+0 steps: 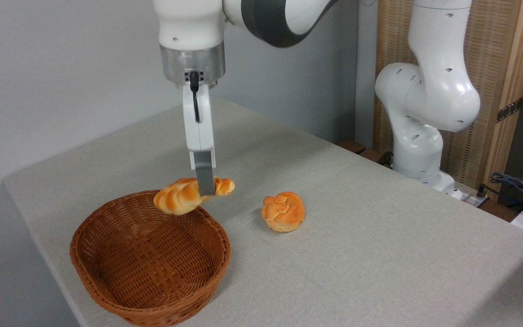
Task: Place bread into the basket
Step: 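Lower the braided roll into the basket and release it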
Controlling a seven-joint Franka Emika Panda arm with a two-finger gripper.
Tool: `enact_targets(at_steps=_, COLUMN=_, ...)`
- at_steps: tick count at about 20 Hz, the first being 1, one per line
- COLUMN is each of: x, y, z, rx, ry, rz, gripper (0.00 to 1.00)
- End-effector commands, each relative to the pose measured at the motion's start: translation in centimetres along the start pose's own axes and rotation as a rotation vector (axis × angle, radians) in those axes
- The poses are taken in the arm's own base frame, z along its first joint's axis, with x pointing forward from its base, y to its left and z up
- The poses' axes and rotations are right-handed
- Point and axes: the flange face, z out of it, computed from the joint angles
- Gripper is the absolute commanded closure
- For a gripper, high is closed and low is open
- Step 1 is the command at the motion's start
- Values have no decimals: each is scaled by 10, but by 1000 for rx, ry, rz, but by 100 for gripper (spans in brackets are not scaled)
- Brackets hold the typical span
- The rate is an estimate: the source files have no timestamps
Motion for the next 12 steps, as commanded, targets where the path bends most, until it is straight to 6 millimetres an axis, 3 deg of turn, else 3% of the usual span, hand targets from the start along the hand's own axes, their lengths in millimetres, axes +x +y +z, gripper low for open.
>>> enact_targets(at_steps=1, x=-5, y=-13, z=11, rx=18, ry=17, rz=-32, gripper=0)
enact_targets(at_steps=4, x=-7, y=-19, z=21, rx=15, ry=10, rz=-38, gripper=0)
enact_targets(at_steps=12, x=-9, y=-19, z=16, rx=26, ry=15, rz=-54, gripper=0)
